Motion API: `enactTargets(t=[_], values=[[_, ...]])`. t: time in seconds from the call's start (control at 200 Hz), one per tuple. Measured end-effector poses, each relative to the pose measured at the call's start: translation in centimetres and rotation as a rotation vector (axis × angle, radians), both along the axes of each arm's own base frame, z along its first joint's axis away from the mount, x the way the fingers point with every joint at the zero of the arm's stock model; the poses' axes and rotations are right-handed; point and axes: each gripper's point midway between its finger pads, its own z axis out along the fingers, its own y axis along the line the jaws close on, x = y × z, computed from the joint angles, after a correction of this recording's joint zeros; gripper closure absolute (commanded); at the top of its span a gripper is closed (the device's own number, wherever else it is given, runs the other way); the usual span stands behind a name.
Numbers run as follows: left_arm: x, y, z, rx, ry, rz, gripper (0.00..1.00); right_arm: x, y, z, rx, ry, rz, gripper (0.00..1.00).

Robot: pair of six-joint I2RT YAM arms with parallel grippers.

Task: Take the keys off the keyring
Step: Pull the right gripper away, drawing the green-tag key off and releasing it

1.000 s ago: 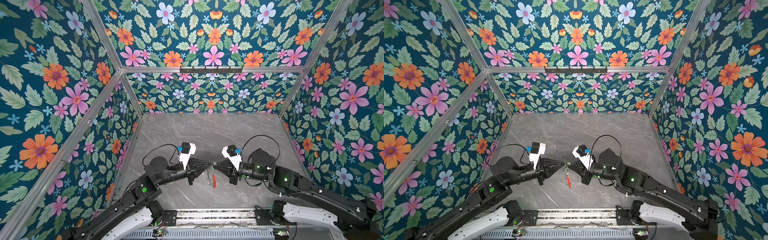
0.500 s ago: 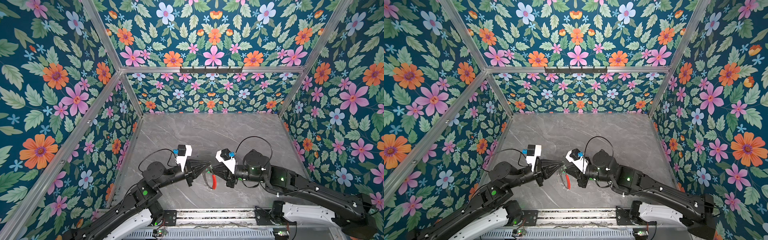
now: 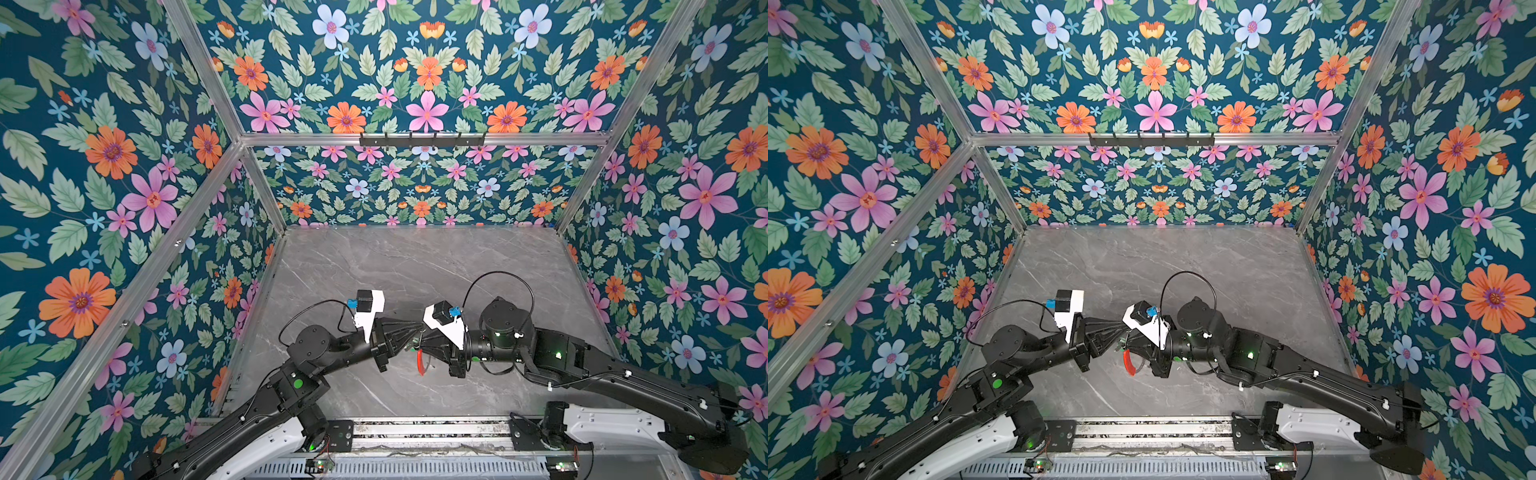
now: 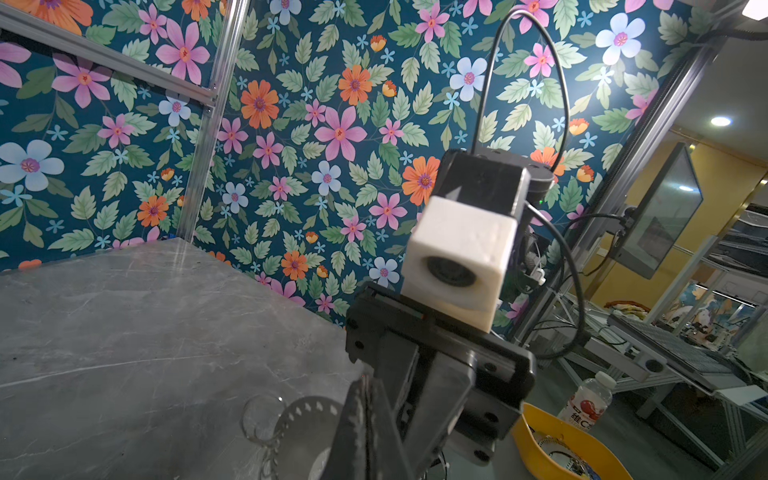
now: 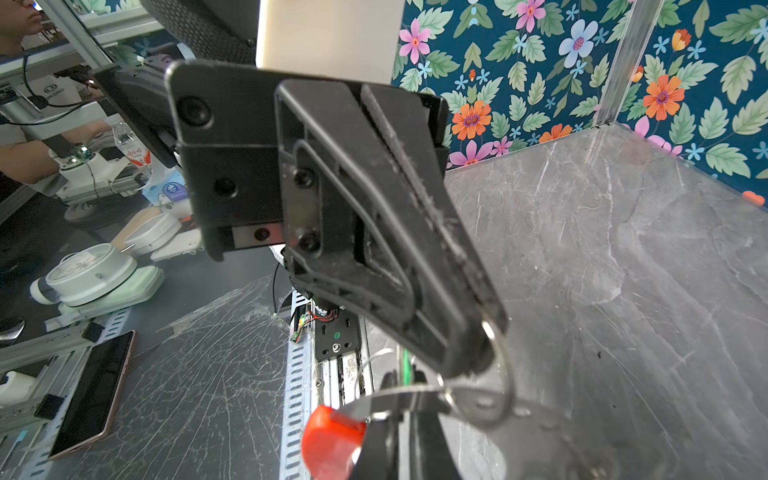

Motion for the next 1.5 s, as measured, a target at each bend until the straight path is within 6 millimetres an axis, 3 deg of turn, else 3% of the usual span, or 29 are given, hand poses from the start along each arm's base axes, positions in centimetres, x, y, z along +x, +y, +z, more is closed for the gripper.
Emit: enactTargets(t=[0.17, 0.38, 0.51, 0.6, 0.69, 0.835, 0.96, 1.115, 1.405, 1.5], values=[[0.0, 0.7, 0.5, -0.012, -0.023, 0.03, 1.0, 0.2, -1.0, 0.0, 0.009, -0.012, -0.036, 1.0], [0.3, 1.9, -0.4, 0.002, -0.007, 0.091, 1.0, 1.4, -3.4, -0.7, 0.016, -0.021, -0.156, 1.0], [0.7, 2.9, -1.1, 0.007, 0.003, 0.145, 1.0, 3.9, -5.5, -0.4, 0.053, 0.013, -0.27, 1.0], [1.0, 3.6, -2.0, 0.013, 0.014, 0.184, 1.0, 6.2, -6.7, -1.4, 0.071, 0.079, -0.338, 1.0], [1.3, 4.2, -2.7, 0.016, 0.024, 0.215, 1.0, 8.2, -7.2, -4.1, 0.055, 0.179, -0.379, 1.0], [1.6, 4.9, -3.2, 0.007, 0.042, 0.253, 1.0, 10.8, -7.8, -11.5, -0.009, 0.417, -0.428, 1.0], [1.6, 5.2, -3.3, 0.0, 0.048, 0.264, 1.0, 10.6, -7.0, -17.7, -0.111, 0.603, -0.405, 1.0], [1.9, 5.2, -3.5, 0.002, 0.063, 0.272, 1.0, 10.1, -6.2, -23.4, -0.213, 0.755, -0.391, 1.0], [2.1, 4.8, -4.0, 0.018, 0.078, 0.271, 1.0, 9.7, -5.2, -27.7, -0.306, 0.85, -0.387, 1.0], [2.2, 4.7, -4.1, 0.022, 0.08, 0.271, 1.0, 9.8, -5.0, -28.4, -0.328, 0.854, -0.396, 0.89]])
